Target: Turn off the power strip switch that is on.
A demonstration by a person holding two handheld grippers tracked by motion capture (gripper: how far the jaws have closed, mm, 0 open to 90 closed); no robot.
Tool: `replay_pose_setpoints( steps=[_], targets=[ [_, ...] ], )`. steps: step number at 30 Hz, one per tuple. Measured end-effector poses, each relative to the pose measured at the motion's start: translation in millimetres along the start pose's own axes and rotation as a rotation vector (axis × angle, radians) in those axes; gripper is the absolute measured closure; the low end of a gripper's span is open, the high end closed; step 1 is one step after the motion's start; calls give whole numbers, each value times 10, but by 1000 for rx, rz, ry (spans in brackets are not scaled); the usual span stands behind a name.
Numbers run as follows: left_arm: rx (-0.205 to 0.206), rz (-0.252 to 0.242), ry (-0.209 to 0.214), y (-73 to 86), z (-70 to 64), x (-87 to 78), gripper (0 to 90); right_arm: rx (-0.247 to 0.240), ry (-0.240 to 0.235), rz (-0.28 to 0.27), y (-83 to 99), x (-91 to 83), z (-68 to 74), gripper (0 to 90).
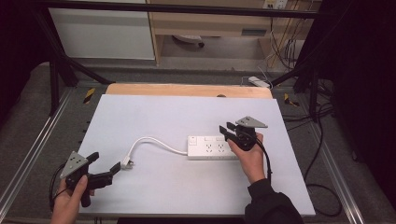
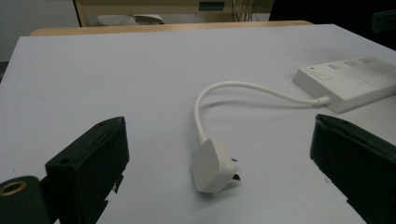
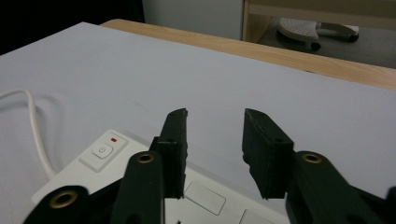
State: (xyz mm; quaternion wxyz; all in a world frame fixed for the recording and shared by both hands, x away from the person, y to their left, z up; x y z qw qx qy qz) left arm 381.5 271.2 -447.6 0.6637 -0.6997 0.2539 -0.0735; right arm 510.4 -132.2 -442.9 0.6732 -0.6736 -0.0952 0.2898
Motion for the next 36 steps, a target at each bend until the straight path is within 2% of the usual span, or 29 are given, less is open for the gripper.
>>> replay_pose_setpoints(
  steps=[5, 18, 23, 28, 36],
  targets=[
    [0, 0, -1, 1, 2, -1, 44, 15, 0, -13, -52, -5, 9, 441],
    [2, -2, 4, -2, 4, -9, 44, 5, 22, -26, -184, -32, 56, 106],
    [1, -2, 4, -3, 7, -6, 44, -7, 28, -42, -251, -68, 72, 54],
    [2, -1, 7, -10, -13, 4, 44, -62, 35, -66, -301, -152, 99, 33],
    [3, 2, 11, -8, -10, -2, 44, -61, 57, -117, -391, -317, 45, 31]
  ],
)
Point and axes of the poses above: each handheld gripper's, and its own axes: x roughly forward along the jaws, y roughly out of its underside, z roughly to its left, the point moved 9 cm from there along x, roughly forward along the jaws, and after that the axes turned 9 degrees about -z, right-handed, at the moved point
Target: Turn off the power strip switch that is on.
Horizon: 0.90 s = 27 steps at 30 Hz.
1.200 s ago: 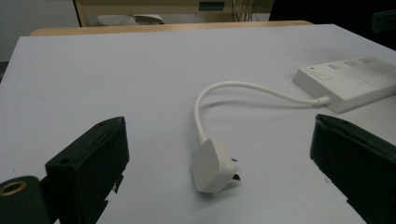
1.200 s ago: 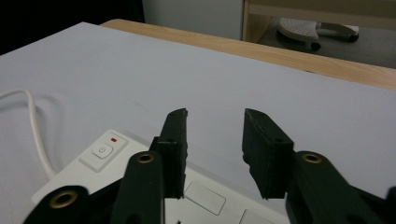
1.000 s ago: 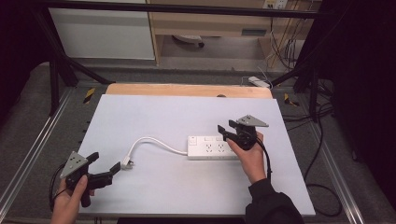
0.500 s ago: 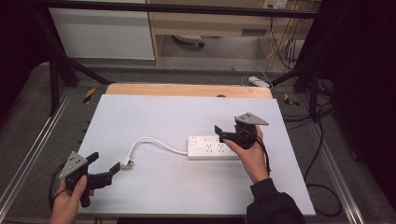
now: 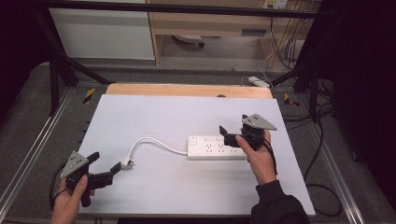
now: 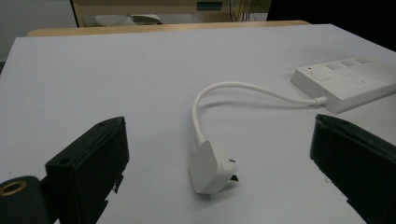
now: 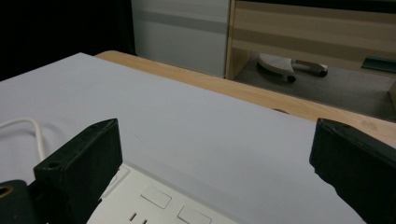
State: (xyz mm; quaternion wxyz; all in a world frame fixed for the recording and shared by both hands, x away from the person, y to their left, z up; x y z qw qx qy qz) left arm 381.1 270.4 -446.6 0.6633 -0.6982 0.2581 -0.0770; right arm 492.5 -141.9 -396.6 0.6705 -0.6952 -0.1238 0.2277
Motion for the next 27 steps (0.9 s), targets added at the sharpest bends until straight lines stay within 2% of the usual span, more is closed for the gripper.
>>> replay_pose_setpoints(
  steps=[16, 27],
  targets=[
    [0, -1, 1, -6, 1, -6, 44, -25, 29, -53, -94, -334, -130, 23],
    [-1, -5, 0, -11, 3, -9, 44, -29, 46, -71, -76, -540, -240, 20]
  ],
)
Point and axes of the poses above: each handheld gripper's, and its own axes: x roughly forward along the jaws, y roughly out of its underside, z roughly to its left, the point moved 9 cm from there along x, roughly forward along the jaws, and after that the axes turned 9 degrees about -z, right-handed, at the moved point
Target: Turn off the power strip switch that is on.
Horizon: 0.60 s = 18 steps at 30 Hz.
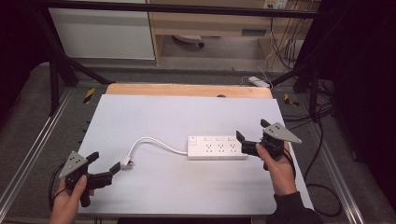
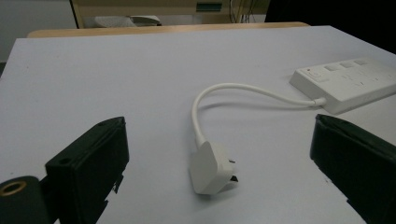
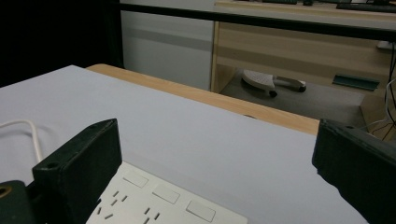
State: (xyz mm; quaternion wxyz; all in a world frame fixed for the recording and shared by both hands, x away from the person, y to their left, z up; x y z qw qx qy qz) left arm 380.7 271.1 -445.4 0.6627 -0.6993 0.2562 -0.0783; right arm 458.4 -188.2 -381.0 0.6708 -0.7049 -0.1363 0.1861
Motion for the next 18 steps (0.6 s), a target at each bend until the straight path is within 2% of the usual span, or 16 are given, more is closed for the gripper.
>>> replay_pose_setpoints(
  steps=[18],
  targets=[
    [-14, -8, -3, -16, 47, -68, 44, 20, 32, -10, 105, -399, -215, 41]
  ],
)
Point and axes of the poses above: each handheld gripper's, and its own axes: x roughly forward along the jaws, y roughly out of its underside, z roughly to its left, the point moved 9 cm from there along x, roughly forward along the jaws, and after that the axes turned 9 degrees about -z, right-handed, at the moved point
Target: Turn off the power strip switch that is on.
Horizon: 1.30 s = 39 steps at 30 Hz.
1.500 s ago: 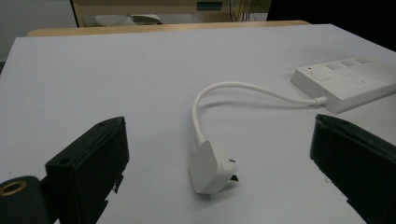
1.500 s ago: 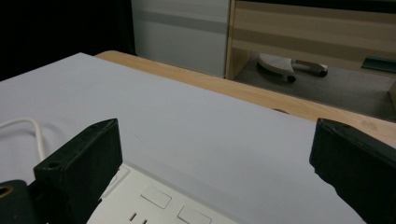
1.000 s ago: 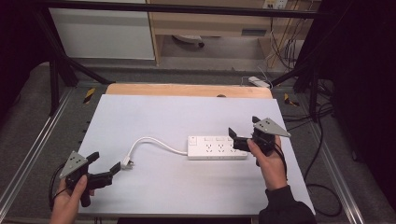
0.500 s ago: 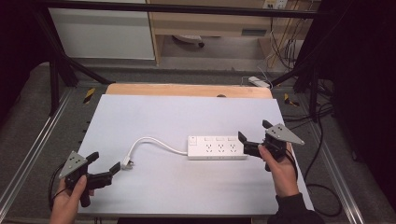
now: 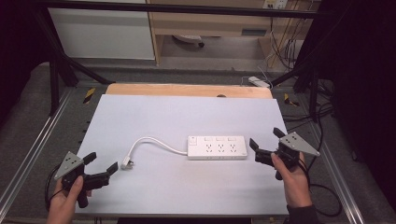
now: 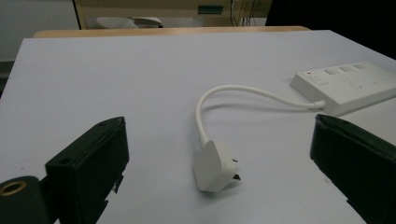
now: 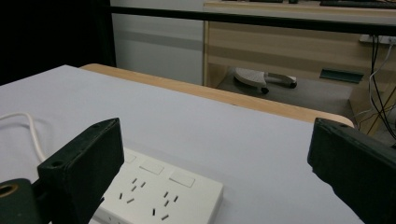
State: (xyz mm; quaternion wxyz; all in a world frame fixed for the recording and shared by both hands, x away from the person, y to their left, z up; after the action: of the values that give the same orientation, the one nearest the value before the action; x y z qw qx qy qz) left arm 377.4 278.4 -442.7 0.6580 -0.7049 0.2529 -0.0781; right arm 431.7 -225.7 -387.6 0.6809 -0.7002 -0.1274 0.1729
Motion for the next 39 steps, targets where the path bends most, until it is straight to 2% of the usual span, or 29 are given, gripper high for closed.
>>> replay_pose_setpoints(
  steps=[9, 16, 29, 39],
  targets=[
    [-4, -4, -4, -1, 20, -33, 44, 8, 19, 9, 132, -259, -84, 48],
    [5, 6, -4, 9, 16, -36, 44, 14, 14, 22, 248, -350, -96, 48],
    [7, 0, 0, 6, 6, -30, 44, 25, -50, 97, 569, -276, 55, 42],
    [11, 7, 1, 15, -1, -25, 44, 14, -108, 196, 862, -155, 227, 35]
  ],
)
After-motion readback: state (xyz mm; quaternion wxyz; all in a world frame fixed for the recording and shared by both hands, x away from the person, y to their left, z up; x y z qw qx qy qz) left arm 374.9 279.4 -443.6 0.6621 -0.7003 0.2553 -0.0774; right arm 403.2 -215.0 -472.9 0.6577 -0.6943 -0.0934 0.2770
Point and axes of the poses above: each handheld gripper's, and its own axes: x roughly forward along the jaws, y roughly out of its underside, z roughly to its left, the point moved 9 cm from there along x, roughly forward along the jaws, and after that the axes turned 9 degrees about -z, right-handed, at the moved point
